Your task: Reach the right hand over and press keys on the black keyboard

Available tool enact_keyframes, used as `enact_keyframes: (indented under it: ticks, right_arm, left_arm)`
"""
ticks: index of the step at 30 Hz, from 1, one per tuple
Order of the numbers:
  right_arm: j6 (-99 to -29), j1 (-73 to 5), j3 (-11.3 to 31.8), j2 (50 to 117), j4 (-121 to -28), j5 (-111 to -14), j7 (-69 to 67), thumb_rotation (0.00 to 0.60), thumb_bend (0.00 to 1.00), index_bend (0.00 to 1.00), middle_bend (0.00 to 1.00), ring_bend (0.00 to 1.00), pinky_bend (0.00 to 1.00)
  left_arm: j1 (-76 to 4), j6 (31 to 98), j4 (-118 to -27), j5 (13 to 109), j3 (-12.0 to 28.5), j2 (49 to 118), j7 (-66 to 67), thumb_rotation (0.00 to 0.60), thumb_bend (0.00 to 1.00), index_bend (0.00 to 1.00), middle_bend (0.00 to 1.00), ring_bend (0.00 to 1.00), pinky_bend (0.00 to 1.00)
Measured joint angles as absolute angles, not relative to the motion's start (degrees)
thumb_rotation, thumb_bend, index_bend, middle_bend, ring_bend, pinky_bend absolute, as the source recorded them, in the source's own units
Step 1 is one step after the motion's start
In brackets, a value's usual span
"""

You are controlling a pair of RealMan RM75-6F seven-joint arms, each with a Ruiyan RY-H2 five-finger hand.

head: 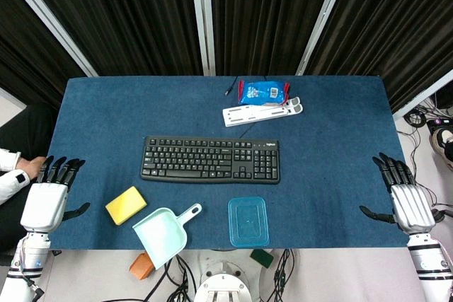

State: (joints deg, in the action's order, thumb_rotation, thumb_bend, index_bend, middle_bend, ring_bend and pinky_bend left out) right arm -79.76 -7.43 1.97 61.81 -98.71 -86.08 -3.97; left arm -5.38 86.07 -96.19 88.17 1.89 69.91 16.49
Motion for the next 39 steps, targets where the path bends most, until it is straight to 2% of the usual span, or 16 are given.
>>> enact_keyframes:
  ticks: [8, 10, 11, 13, 15, 17, 18, 21, 23, 27, 34, 39]
  right_arm:
    - [-77.7, -9.2, 2.6, 62.2, -99.5, -86.2, -3.0, 0.565, 0.24, 0.00, 0.00, 0.00, 0.00]
    - [-76.6, -10.4, 2.8, 62.2, -100.3, -87.0, -1.8, 0.567, 0.25, 0.00, 0.07, 0.02, 0.08]
    - [-75.9, -11.1, 3.0, 62.2, -100.7, -87.4, -1.2, 0.568, 0.27, 0.00, 0.13, 0.07, 0.16]
    - [-73.8, -13.3, 3.7, 62.2, -102.1, -88.0, 0.3, 0.563, 0.36, 0.00, 0.29, 0.26, 0.40]
    - [-71.1, -15.5, 4.5, 62.1, -103.3, -88.0, 1.2, 0.553, 0.47, 0.00, 0.46, 0.54, 0.67]
    - [-66.8, -18.5, 5.6, 62.1, -104.5, -87.3, 2.3, 0.550, 0.57, 0.01, 0.59, 0.73, 0.81]
    - [-64.7, -20.0, 6.2, 62.1, -104.9, -86.6, 2.8, 0.550, 0.60, 0.03, 0.62, 0.77, 0.85]
    - [-56.5, -26.0, 8.5, 62.7, -106.0, -82.7, 5.1, 0.545, 0.78, 0.13, 0.78, 0.95, 0.99]
    - [-50.6, -30.8, 10.4, 63.7, -106.2, -78.4, 7.0, 0.528, 0.86, 0.18, 0.83, 0.99, 1.00]
    - [-43.1, -39.8, 13.0, 67.0, -105.2, -68.8, 11.8, 0.429, 0.99, 0.23, 0.91, 1.00, 1.00]
    - [-33.9, -54.7, 14.5, 74.2, -99.3, -50.6, 18.0, 0.273, 1.00, 0.26, 0.94, 1.00, 1.00]
    - [-28.8, -64.4, 13.5, 78.6, -93.0, -39.7, 18.9, 0.247, 1.00, 0.26, 0.94, 1.00, 1.00]
  left_arm:
    - [-5.6, 86.0, -96.3, 88.0, 2.0, 70.3, 17.0, 0.600, 0.10, 0.16, 0.16, 0.11, 0.00]
    - [-5.6, 86.1, -96.3, 88.2, 2.0, 70.3, 17.0, 0.600, 0.10, 0.16, 0.16, 0.11, 0.00]
    - [-5.6, 86.2, -96.3, 88.4, 1.9, 70.3, 17.0, 0.600, 0.10, 0.16, 0.16, 0.11, 0.00]
    - [-5.7, 86.2, -96.4, 88.8, 1.8, 70.1, 17.0, 0.600, 0.10, 0.16, 0.16, 0.11, 0.00]
    - [-5.7, 86.2, -96.5, 89.2, 1.6, 69.9, 17.1, 0.600, 0.10, 0.16, 0.16, 0.11, 0.00]
    - [-5.6, 86.5, -96.6, 89.5, 1.4, 69.9, 17.1, 0.600, 0.10, 0.16, 0.16, 0.11, 0.00]
    - [-5.5, 86.6, -96.6, 89.5, 1.4, 69.8, 17.1, 0.600, 0.10, 0.16, 0.16, 0.11, 0.00]
    - [-5.3, 86.8, -96.6, 89.6, 1.2, 69.6, 17.2, 0.600, 0.10, 0.16, 0.16, 0.11, 0.00]
    - [-5.1, 87.0, -96.7, 89.5, 1.1, 69.4, 17.2, 0.600, 0.10, 0.16, 0.16, 0.11, 0.00]
    - [-5.0, 86.7, -96.9, 89.4, 0.8, 68.9, 17.4, 0.600, 0.10, 0.16, 0.16, 0.11, 0.00]
    - [-5.1, 86.4, -97.4, 89.3, 0.7, 68.3, 18.1, 0.600, 0.10, 0.16, 0.16, 0.11, 0.00]
    - [-5.3, 86.0, -97.5, 89.1, 0.9, 68.2, 18.1, 0.600, 0.10, 0.16, 0.16, 0.11, 0.00]
